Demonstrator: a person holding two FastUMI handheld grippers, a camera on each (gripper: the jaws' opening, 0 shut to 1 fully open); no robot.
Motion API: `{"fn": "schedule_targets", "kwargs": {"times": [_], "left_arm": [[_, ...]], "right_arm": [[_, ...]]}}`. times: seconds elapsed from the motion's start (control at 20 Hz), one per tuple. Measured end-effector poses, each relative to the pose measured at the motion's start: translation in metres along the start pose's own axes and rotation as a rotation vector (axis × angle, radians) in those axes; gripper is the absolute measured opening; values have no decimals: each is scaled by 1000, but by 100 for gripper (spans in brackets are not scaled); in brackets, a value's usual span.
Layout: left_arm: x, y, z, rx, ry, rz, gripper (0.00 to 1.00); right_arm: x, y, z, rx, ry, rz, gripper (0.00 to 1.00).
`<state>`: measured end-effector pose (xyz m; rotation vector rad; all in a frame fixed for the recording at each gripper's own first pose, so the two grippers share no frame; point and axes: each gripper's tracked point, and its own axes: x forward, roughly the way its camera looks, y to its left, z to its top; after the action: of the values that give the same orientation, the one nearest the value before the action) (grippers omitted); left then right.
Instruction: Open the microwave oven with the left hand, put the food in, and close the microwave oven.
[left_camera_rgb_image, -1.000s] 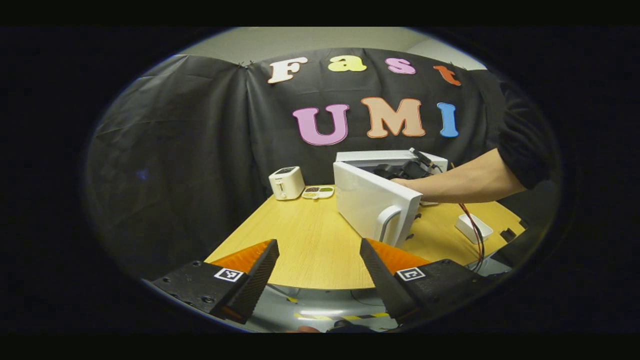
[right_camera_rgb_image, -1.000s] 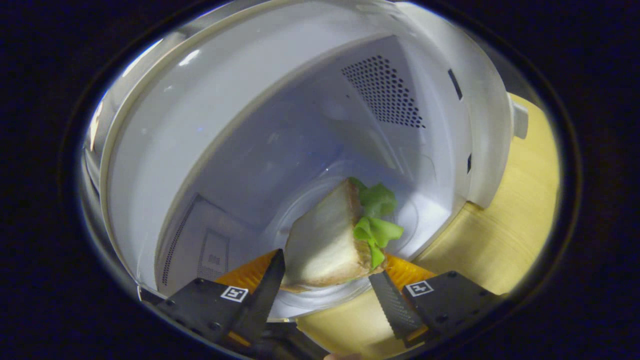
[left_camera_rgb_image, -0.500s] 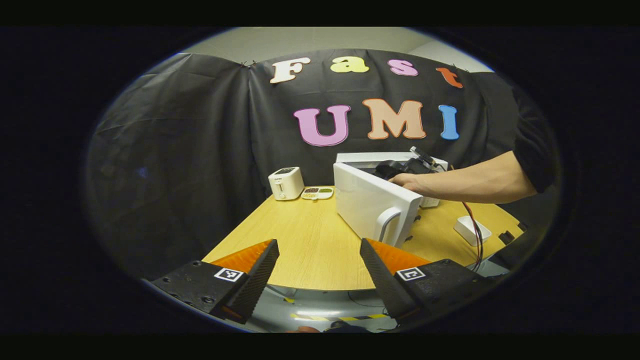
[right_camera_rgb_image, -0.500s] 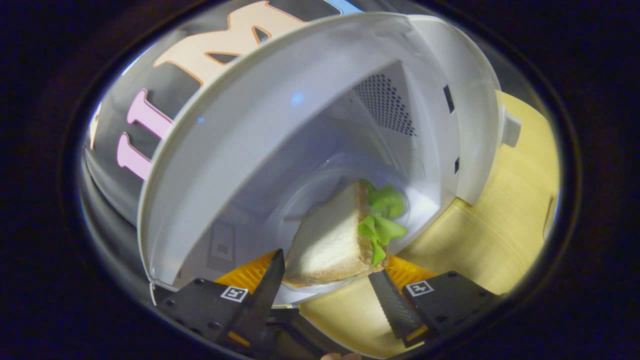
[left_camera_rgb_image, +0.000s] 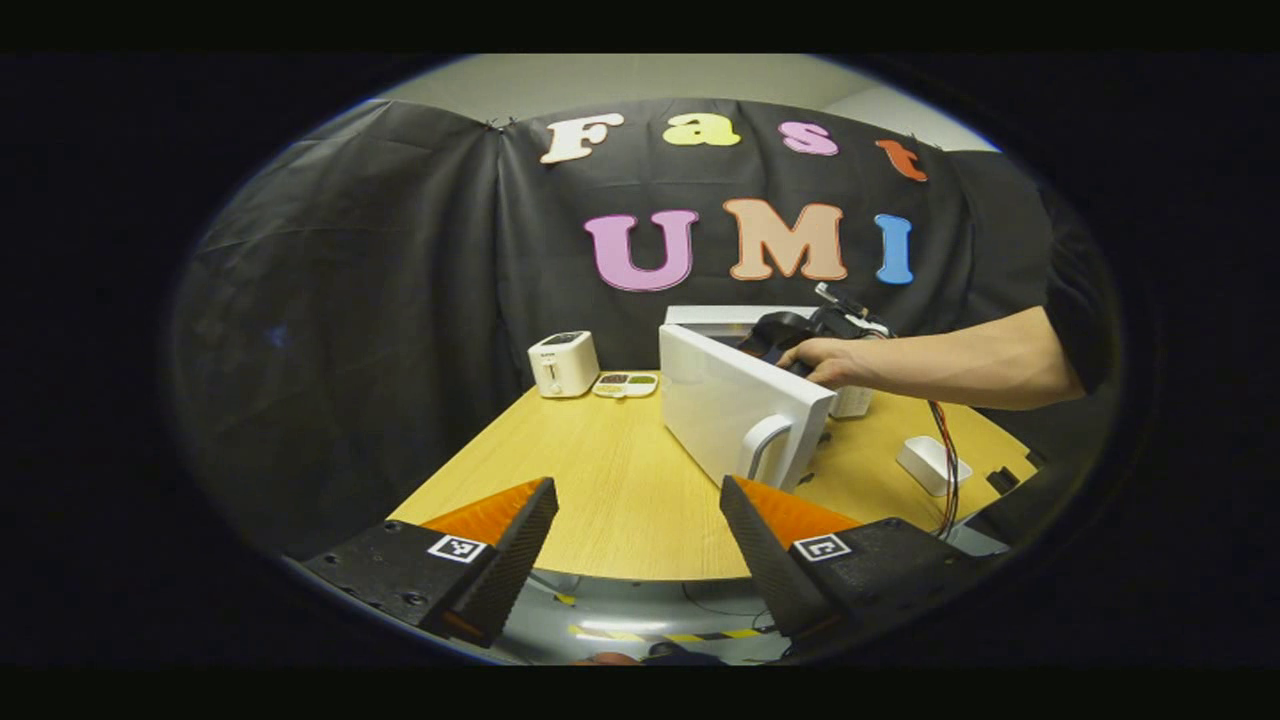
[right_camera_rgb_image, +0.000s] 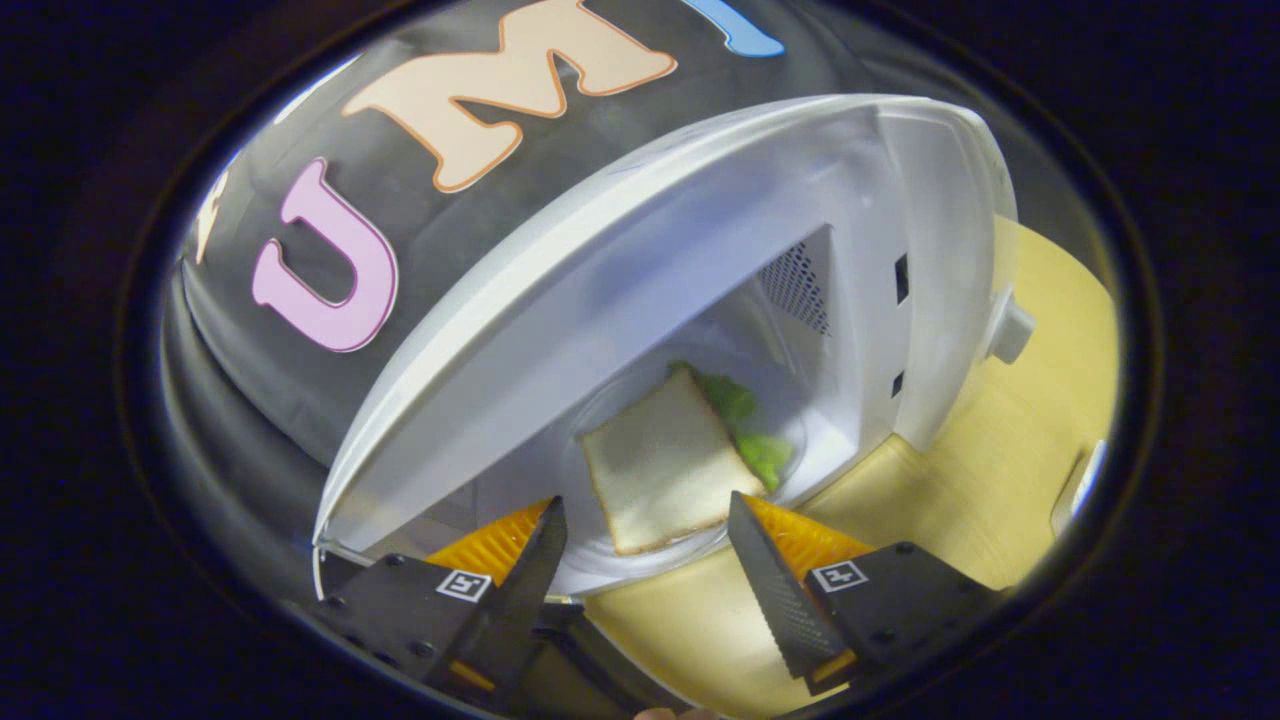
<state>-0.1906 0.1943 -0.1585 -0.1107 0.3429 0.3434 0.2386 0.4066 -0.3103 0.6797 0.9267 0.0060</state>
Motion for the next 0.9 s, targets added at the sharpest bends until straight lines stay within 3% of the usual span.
{"fn": "schedule_targets", "kwargs": {"times": [0.2,0.25,0.4,0.65,0.9], "left_arm": [[2,-6,2,7,-3,-15,95],[2,-8,4,13,-8,-19,95],[3,-10,9,27,-25,-26,95],[7,-9,13,19,-33,-26,95],[21,-8,24,66,-58,-26,95]], "right_arm": [[-13,-1,5,-20,-11,23,92],[-15,-2,5,-18,-11,32,100],[-28,-4,8,-43,-25,50,100],[-73,-6,21,-189,-128,125,99],[-129,2,36,-380,-273,253,99]]}}
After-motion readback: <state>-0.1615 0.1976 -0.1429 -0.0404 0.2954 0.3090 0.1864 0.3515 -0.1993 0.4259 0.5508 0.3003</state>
